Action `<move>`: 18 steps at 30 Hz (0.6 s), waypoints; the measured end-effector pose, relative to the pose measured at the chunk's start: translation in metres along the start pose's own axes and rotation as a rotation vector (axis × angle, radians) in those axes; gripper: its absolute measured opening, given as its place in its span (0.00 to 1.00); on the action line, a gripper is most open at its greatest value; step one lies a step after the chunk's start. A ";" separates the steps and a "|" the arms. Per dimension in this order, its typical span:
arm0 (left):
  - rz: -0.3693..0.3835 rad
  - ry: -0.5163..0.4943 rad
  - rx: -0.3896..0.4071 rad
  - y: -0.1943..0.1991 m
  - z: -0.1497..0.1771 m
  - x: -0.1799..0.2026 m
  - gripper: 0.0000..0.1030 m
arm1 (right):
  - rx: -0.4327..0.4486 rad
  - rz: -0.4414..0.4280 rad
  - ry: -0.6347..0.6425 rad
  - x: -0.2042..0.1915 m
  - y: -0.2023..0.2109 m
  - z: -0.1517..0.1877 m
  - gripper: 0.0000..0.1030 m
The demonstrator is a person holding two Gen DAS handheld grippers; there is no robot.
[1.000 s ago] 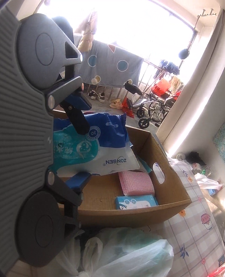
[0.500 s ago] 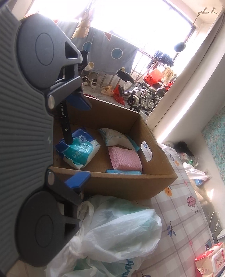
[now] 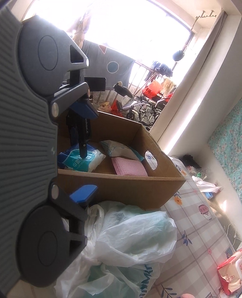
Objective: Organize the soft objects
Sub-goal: 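Carry the diaper pack with the left tool and release it inside the box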
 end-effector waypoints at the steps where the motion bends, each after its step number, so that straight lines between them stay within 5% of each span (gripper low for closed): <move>1: -0.001 0.002 0.003 -0.002 -0.003 0.001 0.74 | -0.002 -0.001 -0.006 0.002 -0.001 -0.001 0.77; 7: -0.052 -0.126 0.019 -0.017 -0.012 0.027 0.75 | -0.012 0.001 -0.043 0.019 -0.005 -0.001 0.77; 18: -0.050 -0.424 -0.010 -0.032 0.021 0.074 0.68 | -0.005 0.004 -0.061 0.030 -0.004 -0.002 0.77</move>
Point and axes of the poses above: each gripper's, at about its wrist camera, not at the fingertips, and y roughly against the way its jaws point, x to its right, z to its underside, the point moved 3 cm from there along -y, roughly the way its jaws point, and after that the axes turned 13 degrees about z, right-handed, at the moved point
